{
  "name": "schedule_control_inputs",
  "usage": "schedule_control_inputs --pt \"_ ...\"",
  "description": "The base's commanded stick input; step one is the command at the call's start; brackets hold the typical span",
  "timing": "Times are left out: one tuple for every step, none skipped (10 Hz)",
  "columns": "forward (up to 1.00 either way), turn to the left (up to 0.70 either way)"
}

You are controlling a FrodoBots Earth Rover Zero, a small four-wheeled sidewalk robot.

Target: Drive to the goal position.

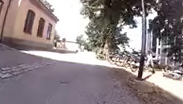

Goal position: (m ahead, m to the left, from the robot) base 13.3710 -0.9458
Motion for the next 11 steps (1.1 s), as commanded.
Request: schedule_control_inputs --pt "0.85 0.01" --pt "0.85 0.01" --pt "0.85 0.01" --pt "0.85 0.01" --pt "0.85 0.01" --pt "0.85 0.01" --pt "0.85 0.01" --pt "0.85 0.01" --pt "0.85 0.01" --pt "0.85 0.01" --pt "0.85 0.01"
